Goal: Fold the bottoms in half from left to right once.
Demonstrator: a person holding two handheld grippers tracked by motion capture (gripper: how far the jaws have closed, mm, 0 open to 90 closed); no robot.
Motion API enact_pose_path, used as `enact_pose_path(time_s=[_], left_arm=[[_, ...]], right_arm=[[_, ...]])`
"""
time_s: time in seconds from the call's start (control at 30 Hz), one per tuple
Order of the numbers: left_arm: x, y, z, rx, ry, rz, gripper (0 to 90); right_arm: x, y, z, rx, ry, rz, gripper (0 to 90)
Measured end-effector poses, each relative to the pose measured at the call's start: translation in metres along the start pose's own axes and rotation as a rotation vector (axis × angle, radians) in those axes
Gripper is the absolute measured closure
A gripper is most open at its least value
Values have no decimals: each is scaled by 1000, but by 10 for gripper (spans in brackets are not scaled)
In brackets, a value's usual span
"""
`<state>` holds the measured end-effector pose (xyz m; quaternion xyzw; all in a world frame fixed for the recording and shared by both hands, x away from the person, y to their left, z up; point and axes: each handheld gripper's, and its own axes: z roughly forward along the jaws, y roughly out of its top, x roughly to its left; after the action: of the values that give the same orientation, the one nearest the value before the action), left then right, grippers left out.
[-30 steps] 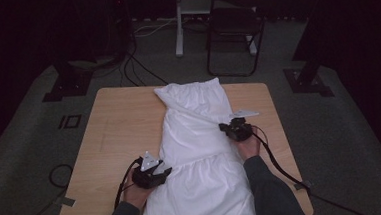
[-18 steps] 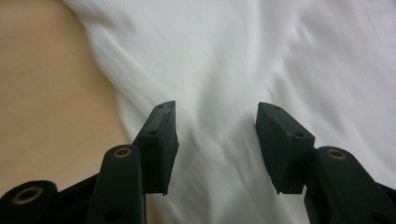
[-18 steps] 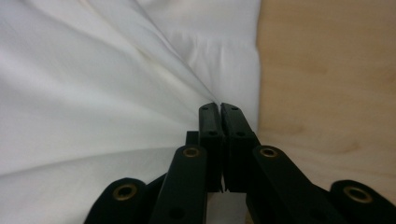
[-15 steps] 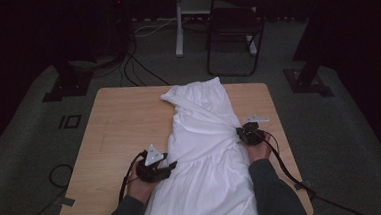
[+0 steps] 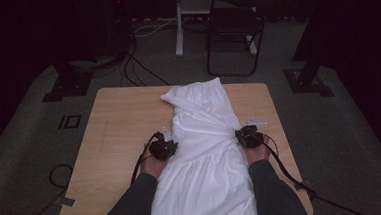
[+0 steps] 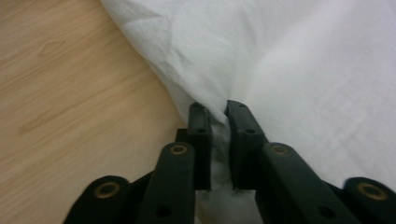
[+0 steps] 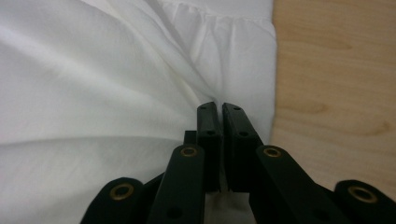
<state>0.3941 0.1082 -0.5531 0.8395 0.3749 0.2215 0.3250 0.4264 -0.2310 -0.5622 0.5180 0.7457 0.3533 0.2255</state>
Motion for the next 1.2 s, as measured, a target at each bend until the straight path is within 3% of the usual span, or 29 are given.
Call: enact_pose_path(time_s=[0.1, 0.13, 0.2, 0.37, 0.47, 0.53, 0.6, 0.67, 0.8, 0.87, 0.93, 1.03, 1.07, 1.1, 1.13, 1.17, 1.2], left_arm=[[-4, -8, -9, 3, -1, 14, 822], [-10, -21, -20, -8, -8, 16, 822], [-14, -34, -31, -28, -24, 8, 819], [-24, -61, -55, -60, -82, -39, 814], [-27, -66, -62, -51, -92, -30, 808], [-26, -66, -61, -54, -96, -32, 802], [-25, -65, -60, -56, -98, -33, 799], [-26, -65, -59, -60, -95, -27, 799], [-24, -67, -59, -75, -108, -43, 797], [-24, -67, -59, -77, -109, -46, 797], [-25, -68, -59, -76, -105, -40, 797], [-25, -68, -59, -80, -101, -40, 797], [-25, -68, -59, -79, -100, -39, 796], [-26, -68, -59, -78, -98, -38, 796], [-26, -68, -59, -79, -94, -36, 796], [-27, -68, -59, -80, -91, -33, 795], [-28, -68, -59, -80, -88, -31, 796]], right_arm=[[5, -5, -6, 8, 10, -9, 861], [8, -8, -10, 14, 18, -19, 861], [16, -21, -25, 27, 44, -50, 861], [28, -41, -47, 42, 92, -64, 859], [34, -50, -59, 61, 121, -77, 860], [37, -47, -64, 106, 139, -90, 785], [38, -40, -67, 79, 141, -107, 683], [41, -27, -69, 30, 173, -114, 593], [54, 6, -57, -7, 195, -181, 502], [63, 20, -45, 3, 220, -203, 487], [75, 31, -31, 5, 213, -247, 467], [89, 44, -9, 11, 224, -275, 444], [97, 50, 5, 28, 228, -296, 420], [97, 50, 5, 28, 228, -296, 420], [100, 52, 12, 43, 220, -302, 428], [102, 53, 17, 45, 198, -313, 492], [101, 55, 20, 40, 174, -318, 637]])
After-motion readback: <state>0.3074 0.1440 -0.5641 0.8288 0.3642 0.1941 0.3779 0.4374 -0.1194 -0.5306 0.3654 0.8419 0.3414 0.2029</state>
